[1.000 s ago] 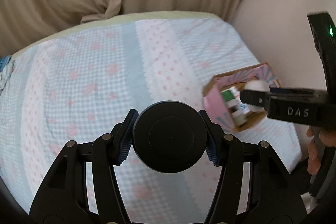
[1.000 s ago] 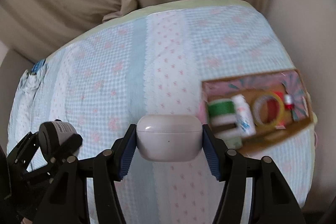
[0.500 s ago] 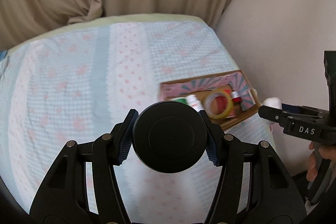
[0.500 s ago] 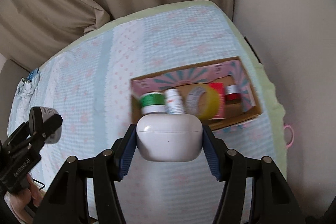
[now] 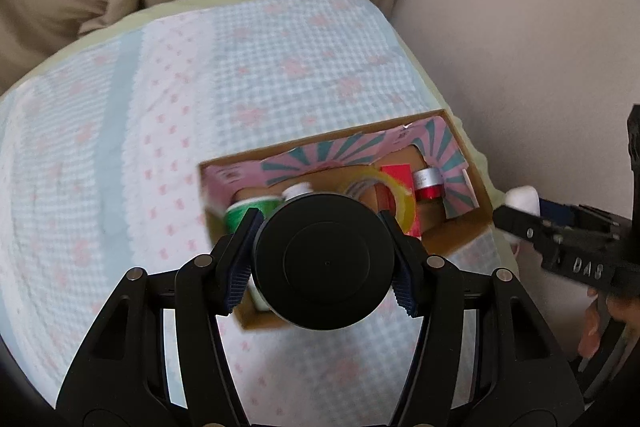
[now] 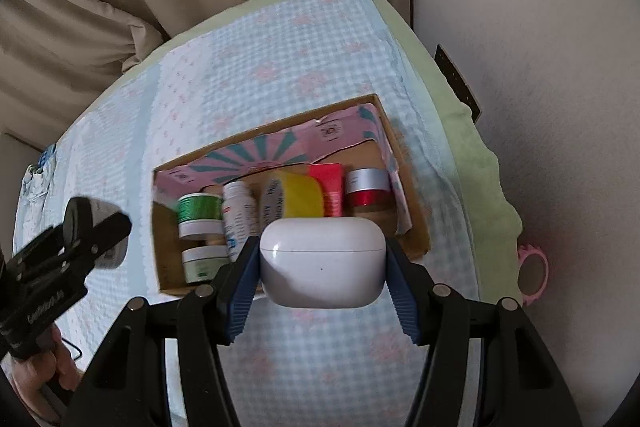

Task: Organize rigid objects
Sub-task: 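Carry the black-lidded jar and earbud case into the cardboard box and release both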

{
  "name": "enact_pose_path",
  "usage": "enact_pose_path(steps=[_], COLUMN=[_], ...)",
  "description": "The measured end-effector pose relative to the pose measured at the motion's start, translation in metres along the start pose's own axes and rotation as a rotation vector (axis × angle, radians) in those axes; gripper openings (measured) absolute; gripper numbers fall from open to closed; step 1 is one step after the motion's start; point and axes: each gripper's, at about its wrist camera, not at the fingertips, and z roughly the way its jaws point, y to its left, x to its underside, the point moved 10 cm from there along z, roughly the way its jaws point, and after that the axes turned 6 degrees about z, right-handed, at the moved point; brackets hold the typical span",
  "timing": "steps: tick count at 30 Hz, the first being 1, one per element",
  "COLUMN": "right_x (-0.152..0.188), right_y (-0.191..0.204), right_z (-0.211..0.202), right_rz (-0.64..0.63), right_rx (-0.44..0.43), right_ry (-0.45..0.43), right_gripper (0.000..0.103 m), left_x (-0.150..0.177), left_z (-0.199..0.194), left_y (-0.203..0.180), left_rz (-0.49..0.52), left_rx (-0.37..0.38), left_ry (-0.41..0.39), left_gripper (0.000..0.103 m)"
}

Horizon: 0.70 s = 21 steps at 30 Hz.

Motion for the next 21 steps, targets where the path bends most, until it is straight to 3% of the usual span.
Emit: enact_pose_path(steps=[10,19,20,21], right_x=[-0.006,0.001,0.001,0.002], right_y=[-0.023,-0.03,-0.031,-0.032], right_z=[0.077,0.099,0.099,0.1], right_rz=[-0.068,-0.094,-0.088,-0.085], right_rx=[0.021,0.038,0.045,0.049], right_ry=[0.079,0.097,0.087,0.086], right_gripper=[0.056,0.056,0.056,0.056], left_x=[-0.026,-0.019,-0.018,-0.019], left_z=[0.112,0.143,0.144,0.144], left_y=[-0.007,-0.008,-0.008,-0.009], left_rz=[0.048,0.088,0.086,0.085], left_rx=[-0.011,-0.001,0.002,0.006], left_ry=[0.125,0.202,0.209,0.214], left_gripper=[0.055,0.055,0.058,0.082])
